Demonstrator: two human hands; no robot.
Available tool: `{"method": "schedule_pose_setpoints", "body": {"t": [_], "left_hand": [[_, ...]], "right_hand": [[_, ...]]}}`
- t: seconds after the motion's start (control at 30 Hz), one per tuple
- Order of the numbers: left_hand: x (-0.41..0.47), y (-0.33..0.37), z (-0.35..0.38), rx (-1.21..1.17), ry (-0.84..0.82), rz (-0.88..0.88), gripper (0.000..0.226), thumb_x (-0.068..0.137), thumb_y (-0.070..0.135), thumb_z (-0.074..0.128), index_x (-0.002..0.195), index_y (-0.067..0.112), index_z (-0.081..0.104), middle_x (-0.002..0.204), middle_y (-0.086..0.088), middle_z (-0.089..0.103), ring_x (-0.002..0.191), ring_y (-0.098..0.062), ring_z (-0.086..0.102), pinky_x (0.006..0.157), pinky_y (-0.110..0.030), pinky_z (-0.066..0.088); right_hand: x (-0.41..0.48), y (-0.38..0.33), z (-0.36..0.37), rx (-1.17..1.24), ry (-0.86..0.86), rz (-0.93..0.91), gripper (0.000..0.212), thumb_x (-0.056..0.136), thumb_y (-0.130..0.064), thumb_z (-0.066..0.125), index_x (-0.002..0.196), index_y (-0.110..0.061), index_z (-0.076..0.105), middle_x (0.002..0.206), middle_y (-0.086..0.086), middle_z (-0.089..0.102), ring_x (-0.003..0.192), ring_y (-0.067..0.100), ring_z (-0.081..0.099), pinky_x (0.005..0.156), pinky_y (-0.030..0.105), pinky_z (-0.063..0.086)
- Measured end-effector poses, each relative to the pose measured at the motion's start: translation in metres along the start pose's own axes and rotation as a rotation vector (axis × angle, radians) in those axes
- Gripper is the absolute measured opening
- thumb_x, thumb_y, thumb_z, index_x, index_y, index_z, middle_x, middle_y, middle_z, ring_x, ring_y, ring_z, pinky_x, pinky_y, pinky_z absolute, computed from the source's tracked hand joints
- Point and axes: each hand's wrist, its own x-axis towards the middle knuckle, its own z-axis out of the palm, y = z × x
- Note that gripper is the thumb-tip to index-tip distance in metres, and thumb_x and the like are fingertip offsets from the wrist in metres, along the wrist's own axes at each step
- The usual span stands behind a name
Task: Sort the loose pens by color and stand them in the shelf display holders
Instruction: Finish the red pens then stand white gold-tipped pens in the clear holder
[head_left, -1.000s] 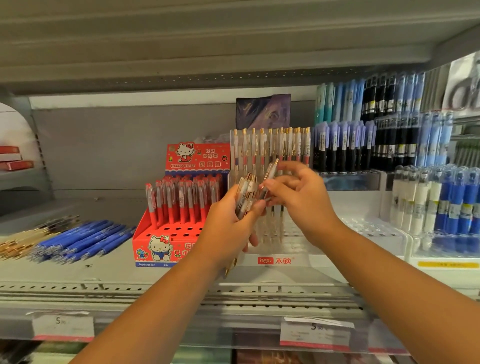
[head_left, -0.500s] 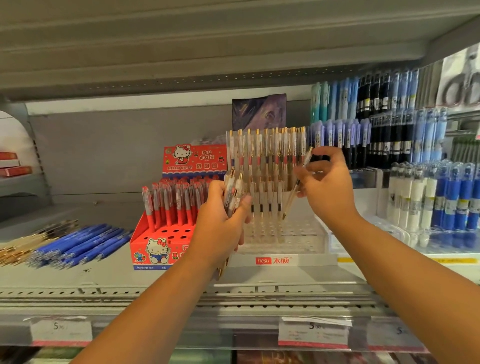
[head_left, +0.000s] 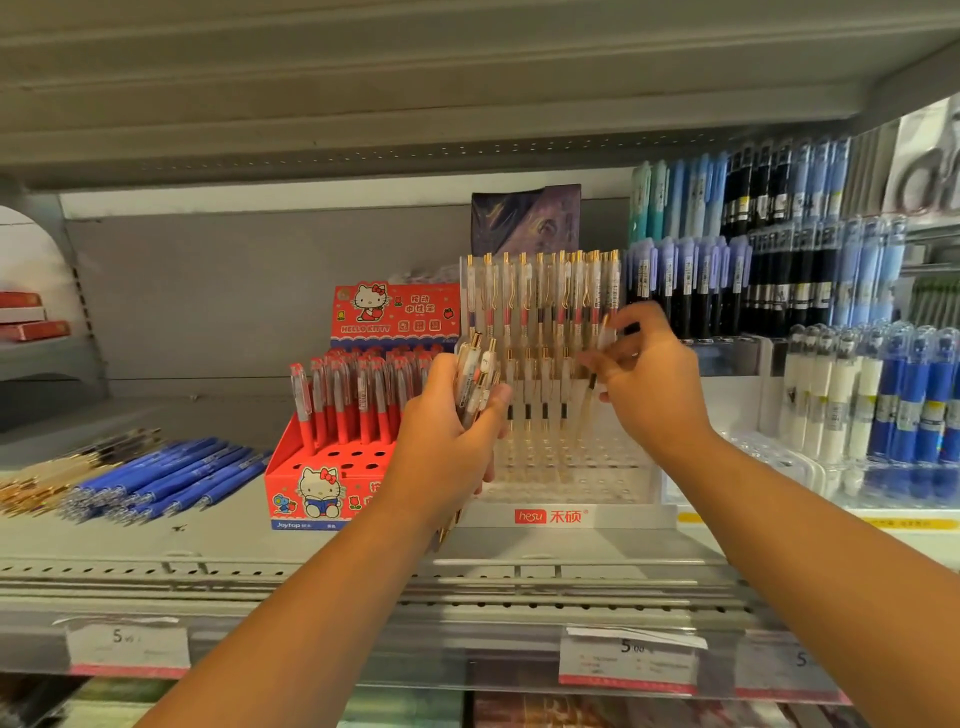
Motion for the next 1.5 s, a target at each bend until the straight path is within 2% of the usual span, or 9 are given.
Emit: {"method": "schedule_pose_setpoints", "body": {"t": [0.23,0.47,0.6,0.7,0.87,1.03,1.2,1.33,1.5], "left_hand": [[0.0,0.001,0.0,-0.013,0.012,-0.028,0.007,0.098,0.029,0.057,0.104,0.03,0.052,0.072,0.002,0.067,0.043,-0.017,0.057,0.04,-0.027,0.047],[0.001,0.002,0.0,-0.029,-0.01,-0.048,0.01,0.097,0.027,0.059,0.103,0.033,0.054,0.073,0.005,0.068,0.046,-0.02,0.062,0.039,-0.028,0.049],[0.001,0.002,0.001,-0.053,-0.021,-0.037,0.009,0.097,0.027,0.059,0.102,0.034,0.054,0.075,0.003,0.068,0.046,-0.019,0.059,0.039,-0.029,0.048],[0.001,0.001,0.0,-0.081,-0.029,-0.04,0.011,0.097,0.028,0.06,0.103,0.035,0.056,0.072,0.001,0.067,0.046,-0.021,0.059,0.039,-0.031,0.049],[0.0,0.001,0.0,-0.094,-0.078,-0.034,0.011,0.096,0.03,0.061,0.101,0.04,0.057,0.063,0.0,0.066,0.044,-0.023,0.06,0.039,-0.032,0.051],[-0.001,0.002,0.002,-0.154,-0.12,-0.057,0.015,0.096,0.031,0.06,0.091,0.046,0.062,0.071,0.004,0.068,0.047,-0.026,0.063,0.04,-0.035,0.053],[-0.001,0.004,0.002,-0.196,-0.054,-0.103,0.005,0.099,0.027,0.056,0.097,0.027,0.06,0.074,0.003,0.07,0.054,-0.03,0.067,0.046,-0.039,0.057],[0.002,0.004,-0.002,-0.133,0.059,-0.045,0.017,0.1,0.028,0.053,0.1,0.013,0.061,0.069,-0.003,0.068,0.059,-0.022,0.068,0.053,-0.029,0.056],[0.004,0.005,-0.006,-0.292,0.144,-0.083,0.007,0.1,0.029,0.052,0.101,0.023,0.055,0.066,-0.006,0.066,0.058,-0.032,0.07,0.05,-0.038,0.059]], "right_hand": [[-0.005,0.003,0.002,-0.156,-0.171,0.014,0.017,0.09,-0.017,0.07,0.095,-0.022,0.055,0.069,0.004,0.063,0.059,0.014,0.059,0.06,0.037,0.058],[-0.012,-0.006,0.002,-0.289,-0.005,-0.092,0.019,0.087,-0.02,0.066,0.105,-0.024,0.062,0.103,-0.001,0.053,0.079,0.005,0.051,0.069,0.023,0.043],[-0.028,-0.023,0.004,-0.016,-0.197,-0.258,0.026,0.087,-0.012,0.066,0.107,-0.026,0.06,0.1,-0.012,0.058,0.088,0.002,0.056,0.072,0.014,0.047],[-0.034,-0.03,0.007,0.15,-0.435,-0.184,0.034,0.085,-0.011,0.072,0.115,-0.027,0.063,0.102,-0.012,0.065,0.09,0.004,0.062,0.076,0.022,0.054],[-0.034,-0.035,0.009,0.323,-0.561,-0.124,0.039,0.077,-0.004,0.08,0.11,-0.021,0.067,0.096,-0.004,0.072,0.088,0.01,0.068,0.081,0.027,0.057],[-0.031,-0.035,0.006,0.421,-0.611,-0.056,0.029,0.079,0.004,0.075,0.102,-0.011,0.066,0.09,0.007,0.073,0.081,0.02,0.072,0.065,0.024,0.056],[-0.029,-0.032,0.004,0.504,-0.633,0.046,0.027,0.078,0.004,0.074,0.096,-0.015,0.068,0.093,0.004,0.075,0.092,0.017,0.072,0.078,0.025,0.056],[-0.025,-0.03,-0.001,0.583,-0.636,0.123,0.024,0.082,0.003,0.07,0.102,-0.01,0.065,0.1,0.008,0.076,0.099,0.022,0.072,0.083,0.031,0.059],[-0.02,-0.027,-0.006,0.757,-0.474,0.232,0.027,0.082,0.003,0.068,0.107,-0.006,0.062,0.096,0.016,0.073,0.092,0.035,0.073,0.073,0.035,0.06]]}}
